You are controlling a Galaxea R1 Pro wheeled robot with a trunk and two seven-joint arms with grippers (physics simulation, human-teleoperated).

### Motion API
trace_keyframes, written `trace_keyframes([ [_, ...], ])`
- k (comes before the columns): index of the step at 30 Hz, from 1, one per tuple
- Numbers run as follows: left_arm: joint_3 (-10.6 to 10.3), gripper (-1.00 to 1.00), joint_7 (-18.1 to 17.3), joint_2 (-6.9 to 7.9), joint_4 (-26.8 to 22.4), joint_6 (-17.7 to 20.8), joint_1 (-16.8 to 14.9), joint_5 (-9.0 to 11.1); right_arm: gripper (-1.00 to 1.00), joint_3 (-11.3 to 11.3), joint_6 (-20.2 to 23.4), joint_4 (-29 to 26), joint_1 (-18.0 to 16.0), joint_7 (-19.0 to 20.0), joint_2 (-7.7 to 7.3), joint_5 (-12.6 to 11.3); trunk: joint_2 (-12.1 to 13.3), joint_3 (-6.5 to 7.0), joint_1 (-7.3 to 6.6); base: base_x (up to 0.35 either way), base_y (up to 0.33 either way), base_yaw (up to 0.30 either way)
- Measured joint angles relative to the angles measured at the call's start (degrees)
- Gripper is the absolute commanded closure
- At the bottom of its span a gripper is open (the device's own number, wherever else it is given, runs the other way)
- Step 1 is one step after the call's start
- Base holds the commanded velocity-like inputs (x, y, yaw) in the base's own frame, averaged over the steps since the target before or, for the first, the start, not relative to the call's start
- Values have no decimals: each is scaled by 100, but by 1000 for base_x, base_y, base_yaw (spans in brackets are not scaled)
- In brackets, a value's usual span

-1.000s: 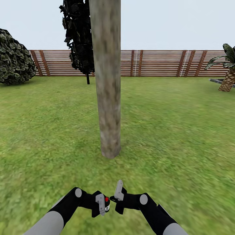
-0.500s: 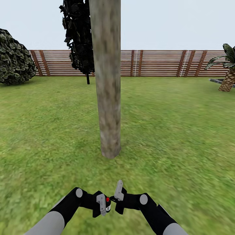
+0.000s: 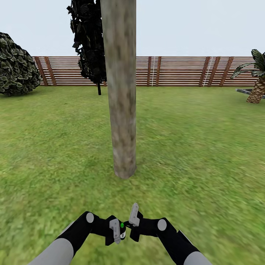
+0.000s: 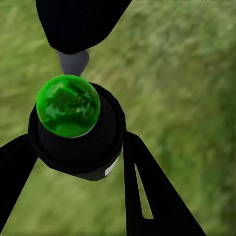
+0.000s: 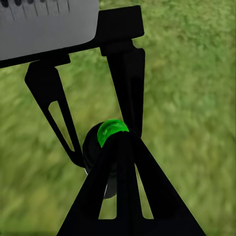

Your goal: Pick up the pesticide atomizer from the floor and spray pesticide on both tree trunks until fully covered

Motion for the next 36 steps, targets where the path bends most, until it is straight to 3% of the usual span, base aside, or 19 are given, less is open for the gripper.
trace_keyframes([
  [8, -24, 100, 8, 89, 75, -10, 20, -45, 100, 0, 4, 1, 0, 0, -5, 0, 0, 0, 0, 0, 0, 0],
  [10, -52, 100, 10, 526, 73, 9, 37, -127, 100, -3, 0, 3, 0, 0, -8, 0, 0, 0, 0, 0, 0, 0],
  [11, -48, 100, 12, 540, 71, 7, 41, -96, 100, -4, 0, 4, 0, 0, -9, 0, 0, 0, 0, 0, 0, 0],
  [16, -64, 100, 22, 1093, 24, 8, 69, -140, 100, -15, 0, 34, 1, 0, -30, 6, 0, 0, 0, 0, 0, 0],
  [17, -61, 100, 25, 1216, 22, 16, 74, -143, -100, -19, -1, 64, 0, 0, -35, 6, 0, 0, 0, 0, 0, 0],
  [18, -35, 100, 36, 1388, 16, 36, 78, -126, -100, -24, -1, 117, 0, 0, -42, 8, 0, 0, 0, 0, 0, 0],
  [22, 76, 100, 76, 1682, 19, 54, 86, -45, -100, -43, -1, 201, 2, -6, -72, 7, 0, 0, 0, 0, 0, 0],
  [26, 784, 100, 283, 1743, 64, 69, 87, 0, -100, -78, -1, 246, 3, -61, -163, 3, 0, 0, 0, 0, 0, 0],
  [30, 1891, 100, 690, 1695, 74, 164, 88, 16, -100, -94, -7, 414, 12, -491, -450, -10, 0, 0, 0, 0, 0, 0],
  [33, 2584, 100, 1004, 1538, 76, 551, 88, 38, -100, -105, -15, 945, 27, -1413, -579, -28, 0, 0, 0, 0, 0, 0],
  [36, 2985, 100, 1387, 1285, 83, 939, 89, 81, -100, -379, -41, 1779, 34, -2788, -606, -132, 0, -1, 0, 0, 0, 0],
])
